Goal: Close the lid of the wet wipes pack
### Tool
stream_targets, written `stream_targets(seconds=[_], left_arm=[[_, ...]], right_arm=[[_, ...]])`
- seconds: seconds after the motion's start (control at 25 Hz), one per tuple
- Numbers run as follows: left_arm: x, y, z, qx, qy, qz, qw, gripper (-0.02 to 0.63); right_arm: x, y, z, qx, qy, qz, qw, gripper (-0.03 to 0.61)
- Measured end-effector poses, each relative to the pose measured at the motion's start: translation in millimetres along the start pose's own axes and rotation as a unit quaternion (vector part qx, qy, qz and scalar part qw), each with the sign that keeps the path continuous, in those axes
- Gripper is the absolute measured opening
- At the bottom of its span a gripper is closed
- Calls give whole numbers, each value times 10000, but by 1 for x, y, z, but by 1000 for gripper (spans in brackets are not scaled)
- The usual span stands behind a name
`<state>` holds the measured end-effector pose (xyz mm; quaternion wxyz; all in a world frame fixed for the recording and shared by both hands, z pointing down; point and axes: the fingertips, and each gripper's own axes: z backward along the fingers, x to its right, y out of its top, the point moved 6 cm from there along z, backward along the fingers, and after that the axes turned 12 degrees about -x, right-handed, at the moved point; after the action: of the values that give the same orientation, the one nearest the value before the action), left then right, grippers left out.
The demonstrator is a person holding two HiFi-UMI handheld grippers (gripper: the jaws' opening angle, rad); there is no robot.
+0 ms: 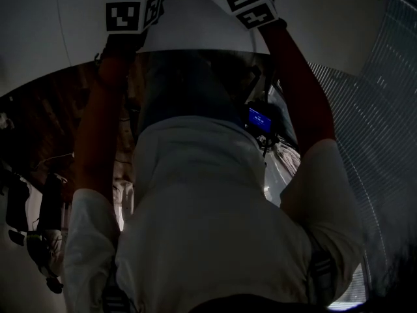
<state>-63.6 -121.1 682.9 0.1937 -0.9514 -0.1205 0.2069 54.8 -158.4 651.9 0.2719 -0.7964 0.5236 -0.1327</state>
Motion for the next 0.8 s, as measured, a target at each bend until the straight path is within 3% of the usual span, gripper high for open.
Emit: stream_targets(seconds=[0.4,0.56,0.8], left_arm=[[27,40,82,871,256,-116,9958,3],[45,67,136,1414,149,-195,9896,3],[91,79,209,1899,-59,-388,9810,3]], right_arm=[[6,47,85,1036,-275,-589,9925,0],[2,78,130,1570,-384,-921,9825,0],[-25,116,203,2145,-356,-1131,9695,0]])
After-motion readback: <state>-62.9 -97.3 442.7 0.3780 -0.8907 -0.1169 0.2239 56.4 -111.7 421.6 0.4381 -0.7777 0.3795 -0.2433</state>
